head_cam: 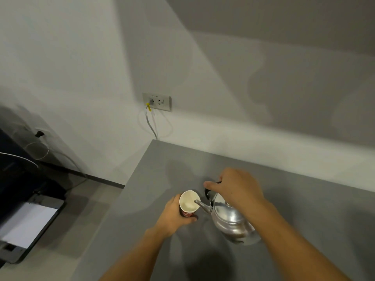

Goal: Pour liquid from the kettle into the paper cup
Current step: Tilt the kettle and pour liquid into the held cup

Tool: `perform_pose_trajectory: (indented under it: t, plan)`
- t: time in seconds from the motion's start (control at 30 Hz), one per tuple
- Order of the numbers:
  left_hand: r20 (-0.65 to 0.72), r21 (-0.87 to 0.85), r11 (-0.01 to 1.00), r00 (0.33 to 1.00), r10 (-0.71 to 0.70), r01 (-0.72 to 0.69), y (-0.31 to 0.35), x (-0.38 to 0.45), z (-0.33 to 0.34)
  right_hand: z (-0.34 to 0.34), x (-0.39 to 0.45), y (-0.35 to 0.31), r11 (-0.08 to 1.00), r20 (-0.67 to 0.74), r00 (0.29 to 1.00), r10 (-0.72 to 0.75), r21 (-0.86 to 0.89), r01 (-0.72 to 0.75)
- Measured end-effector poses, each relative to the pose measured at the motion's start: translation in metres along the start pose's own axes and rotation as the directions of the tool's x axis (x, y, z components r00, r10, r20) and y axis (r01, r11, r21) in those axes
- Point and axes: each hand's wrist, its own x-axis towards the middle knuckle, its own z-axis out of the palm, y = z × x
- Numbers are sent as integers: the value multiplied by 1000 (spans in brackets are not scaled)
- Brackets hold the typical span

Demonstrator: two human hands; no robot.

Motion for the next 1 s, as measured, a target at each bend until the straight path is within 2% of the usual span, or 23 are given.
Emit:
perform_pose_trajectory:
  t: [0.2, 0.7, 1.0]
  plan:
    - [-45, -42, 999, 999, -21, 19, 2, 2, 5, 1, 6, -13, 998, 14, 1000, 2, -68, -1]
    - [-59, -25, 999, 998, -38, 37, 7, 1, 7, 1, 14, -29, 989, 72, 997, -37, -143, 47]
    - [-46, -7, 1000, 998, -30, 30, 11, 1, 6, 1, 16, -38, 976, 54, 994, -91, -191, 99]
